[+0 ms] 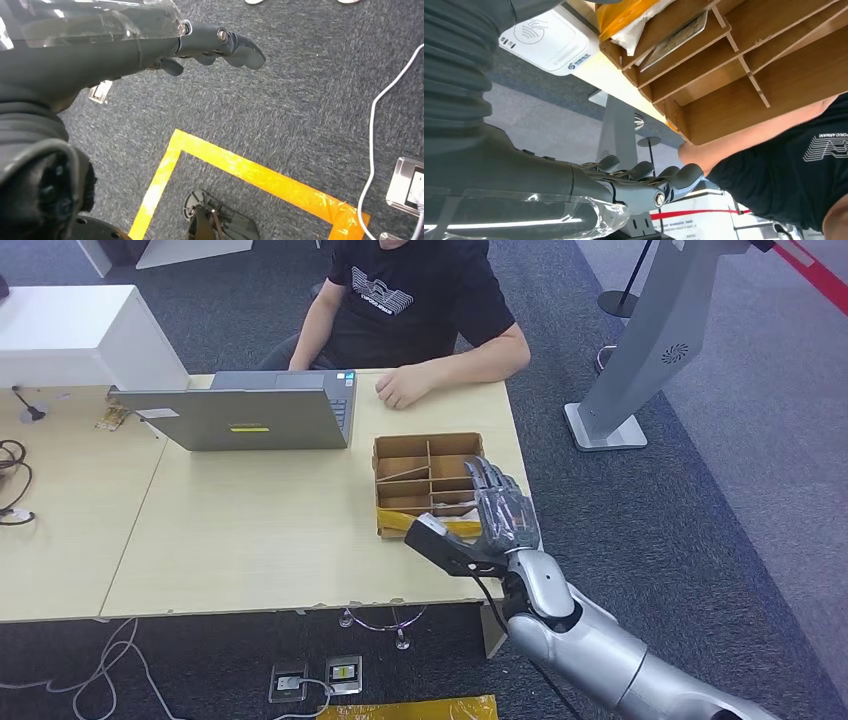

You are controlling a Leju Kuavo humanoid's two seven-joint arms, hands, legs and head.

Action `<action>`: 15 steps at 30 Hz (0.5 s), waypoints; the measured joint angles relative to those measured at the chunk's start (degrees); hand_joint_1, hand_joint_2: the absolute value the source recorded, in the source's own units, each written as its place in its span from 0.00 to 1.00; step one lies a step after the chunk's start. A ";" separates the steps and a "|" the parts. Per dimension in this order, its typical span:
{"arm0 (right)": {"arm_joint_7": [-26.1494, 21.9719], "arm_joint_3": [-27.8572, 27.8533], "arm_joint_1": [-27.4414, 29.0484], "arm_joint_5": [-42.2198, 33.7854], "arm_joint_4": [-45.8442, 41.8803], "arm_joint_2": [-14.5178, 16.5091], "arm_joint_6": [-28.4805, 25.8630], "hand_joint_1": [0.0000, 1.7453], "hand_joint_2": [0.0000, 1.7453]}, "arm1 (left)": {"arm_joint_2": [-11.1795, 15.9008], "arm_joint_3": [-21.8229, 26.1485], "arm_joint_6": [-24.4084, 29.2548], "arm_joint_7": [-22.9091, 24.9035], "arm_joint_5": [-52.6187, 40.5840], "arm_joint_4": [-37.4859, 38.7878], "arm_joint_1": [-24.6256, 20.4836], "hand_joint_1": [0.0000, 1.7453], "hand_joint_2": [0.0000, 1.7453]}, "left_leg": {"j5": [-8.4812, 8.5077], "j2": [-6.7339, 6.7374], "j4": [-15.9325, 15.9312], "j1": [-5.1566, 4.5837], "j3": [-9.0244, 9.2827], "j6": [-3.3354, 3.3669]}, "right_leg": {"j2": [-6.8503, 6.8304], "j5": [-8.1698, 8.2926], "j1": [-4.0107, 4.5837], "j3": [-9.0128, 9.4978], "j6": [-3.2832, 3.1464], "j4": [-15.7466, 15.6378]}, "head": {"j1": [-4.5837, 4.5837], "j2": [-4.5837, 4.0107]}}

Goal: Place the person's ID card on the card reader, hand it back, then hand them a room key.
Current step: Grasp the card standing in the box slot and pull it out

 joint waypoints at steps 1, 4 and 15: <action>-0.24 0.00 -0.01 -0.17 0.49 0.36 -0.34 0.00 1.00 | 0.01 0.01 0.00 0.21 -0.28 0.00 -0.01 0.00 0.00 | 0.00 0.00 0.00 0.00 0.00 0.00 | 0.00 0.00 0.00 0.00 0.00 0.00 | 0.00 0.00; -1.33 0.00 -0.04 -0.98 2.30 1.58 -1.16 0.00 1.00 | 0.02 0.02 0.00 0.69 -1.04 0.01 -0.05 0.00 0.00 | 0.00 0.00 0.00 0.00 0.00 0.00 | 0.00 0.00 0.00 0.00 0.00 0.00 | 0.01 0.00; -3.78 0.46 -1.38 -3.69 9.05 5.70 -1.55 0.00 1.00 | -0.20 0.28 0.00 0.73 -2.39 0.01 -0.06 0.00 0.00 | 0.00 0.00 0.00 0.01 0.00 0.00 | 0.00 0.00 0.01 0.00 0.00 0.00 | 0.00 0.00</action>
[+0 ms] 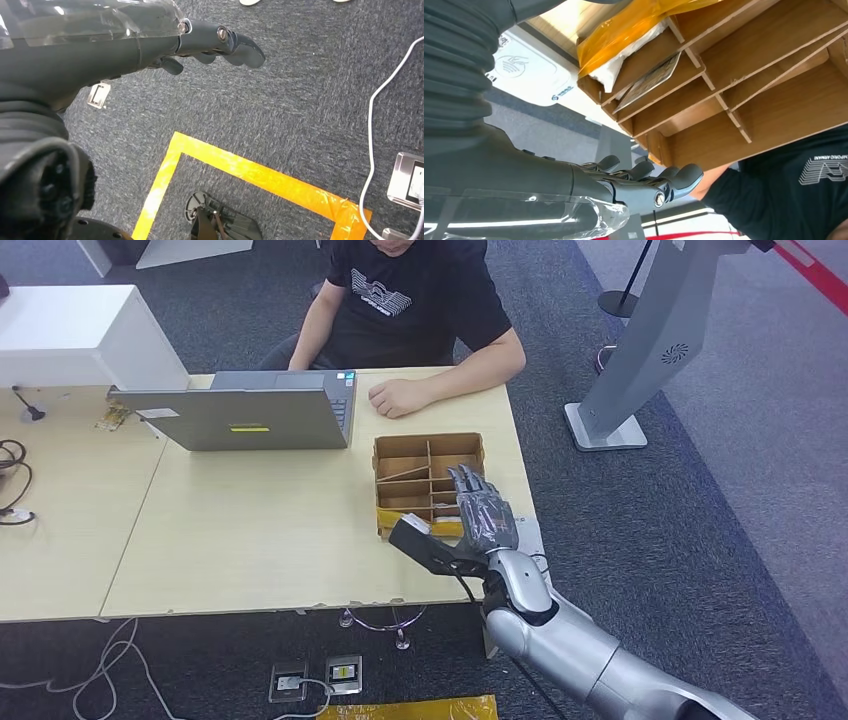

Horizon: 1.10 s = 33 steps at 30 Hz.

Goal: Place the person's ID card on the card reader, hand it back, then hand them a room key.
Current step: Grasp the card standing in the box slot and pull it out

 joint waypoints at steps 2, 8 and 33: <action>-0.30 0.13 -0.37 -0.60 1.26 0.66 -0.09 0.00 1.00 | -0.07 0.00 0.00 0.05 0.01 0.00 0.00 0.00 0.00 | 0.00 0.00 0.00 0.00 0.00 0.00 | 0.00 0.00 0.00 0.00 0.00 0.00 | 0.01 0.00; -0.85 0.67 -1.38 -1.52 5.05 2.09 -0.71 0.00 1.00 | -0.09 -0.01 0.00 0.83 0.52 0.00 0.00 0.00 0.00 | 0.00 0.00 0.00 0.00 -0.01 0.00 | 0.02 0.00 0.00 -0.02 0.00 0.00 | 0.00 0.00; -0.09 1.92 -4.14 -2.79 11.29 4.33 -0.48 0.00 1.00 | 0.01 2.32 0.00 -0.17 -0.47 0.70 0.06 0.00 0.00 | 0.00 0.00 0.00 0.01 0.00 0.00 | 0.02 0.00 0.01 -0.01 0.00 0.00 | 0.01 0.00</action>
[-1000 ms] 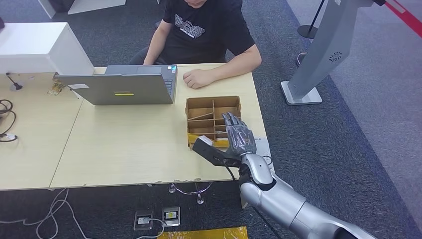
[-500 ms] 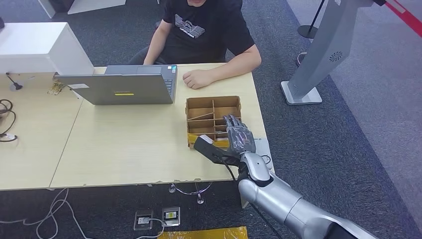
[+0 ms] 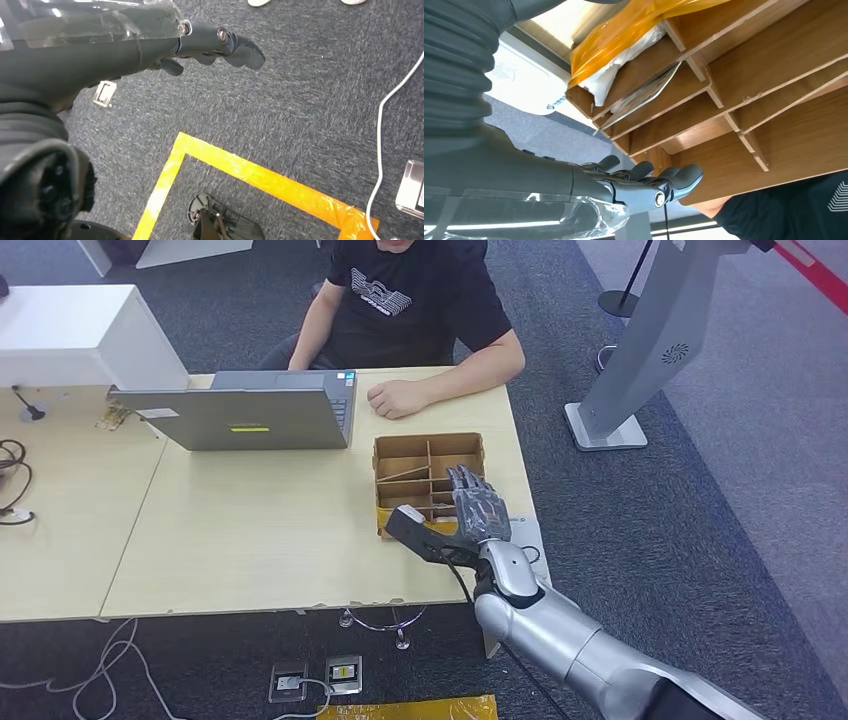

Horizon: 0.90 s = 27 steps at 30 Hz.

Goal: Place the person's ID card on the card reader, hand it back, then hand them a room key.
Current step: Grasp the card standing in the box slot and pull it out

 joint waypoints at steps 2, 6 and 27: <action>0.00 0.16 -0.07 0.04 0.22 0.27 -0.05 0.00 1.00 | -0.01 0.48 0.00 -0.01 -0.52 0.10 0.00 0.00 0.00 | 0.00 0.00 0.00 0.00 0.00 0.00 | 0.00 0.00 0.00 0.00 0.00 0.00 | 0.00 0.00; 0.01 0.47 -0.10 0.04 0.59 0.59 -0.08 0.00 1.00 | -0.08 1.50 0.00 -0.14 -1.15 0.25 0.00 0.00 0.00 | 0.00 0.00 0.00 0.00 0.00 0.00 | 0.00 0.00 0.00 0.00 0.00 0.00 | 0.01 0.00; 1.40 1.37 -0.07 1.56 3.60 0.42 -0.24 1.00 1.00 | -1.34 5.67 0.00 -1.05 -7.55 0.61 -0.01 0.00 0.00 | 0.00 0.01 0.00 0.00 0.03 0.00 | 0.01 0.00 0.00 0.00 0.00 -0.01 | 0.01 0.00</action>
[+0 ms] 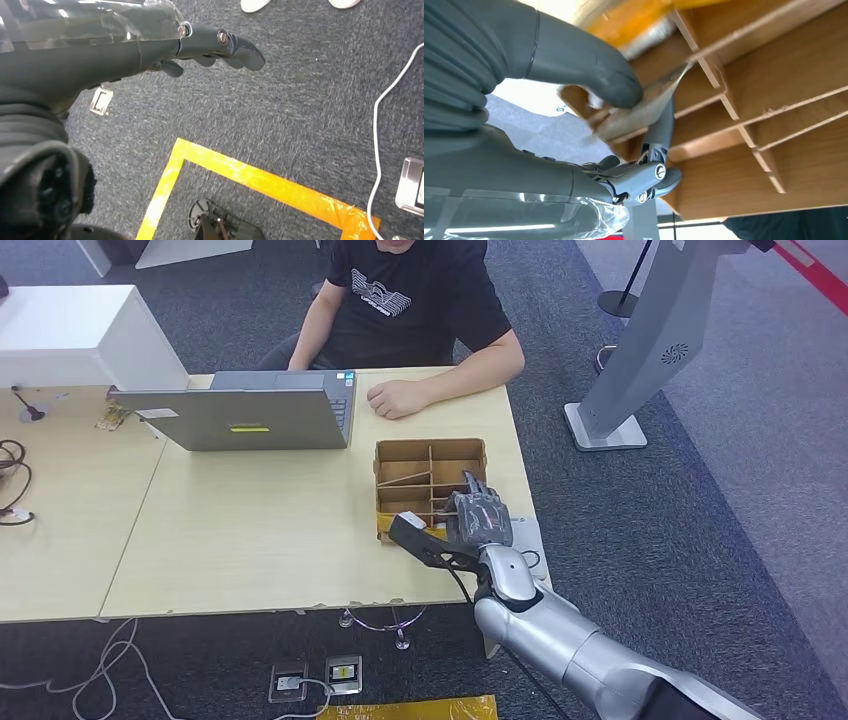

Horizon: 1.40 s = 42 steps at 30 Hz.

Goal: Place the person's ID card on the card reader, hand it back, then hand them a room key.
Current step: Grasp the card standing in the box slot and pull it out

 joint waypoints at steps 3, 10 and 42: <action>-1.17 0.01 -0.01 0.08 0.81 0.10 -0.63 1.00 1.00 | -0.38 0.54 0.00 -0.14 0.11 0.02 0.11 0.00 0.00 | 0.00 0.00 0.00 0.00 0.00 0.00 | 0.00 0.00 0.00 0.02 0.00 0.00 | 0.00 0.00; -2.82 -0.02 -0.06 0.02 2.39 0.69 -1.68 1.00 1.00 | -0.65 2.30 0.00 -1.66 0.82 0.04 0.47 0.00 0.00 | 0.00 0.00 0.00 0.01 0.02 0.00 | 0.00 0.00 0.01 0.02 0.00 0.00 | -0.01 0.00; 7.98 -3.02 -7.92 18.86 -15.38 -1.84 2.34 1.00 1.00 | -2.03 9.68 0.00 -3.55 -9.46 0.34 -0.02 0.00 0.00 | 0.02 0.08 0.01 0.03 0.05 -0.02 | 0.15 0.02 0.04 0.00 -0.01 0.00 | -0.01 0.00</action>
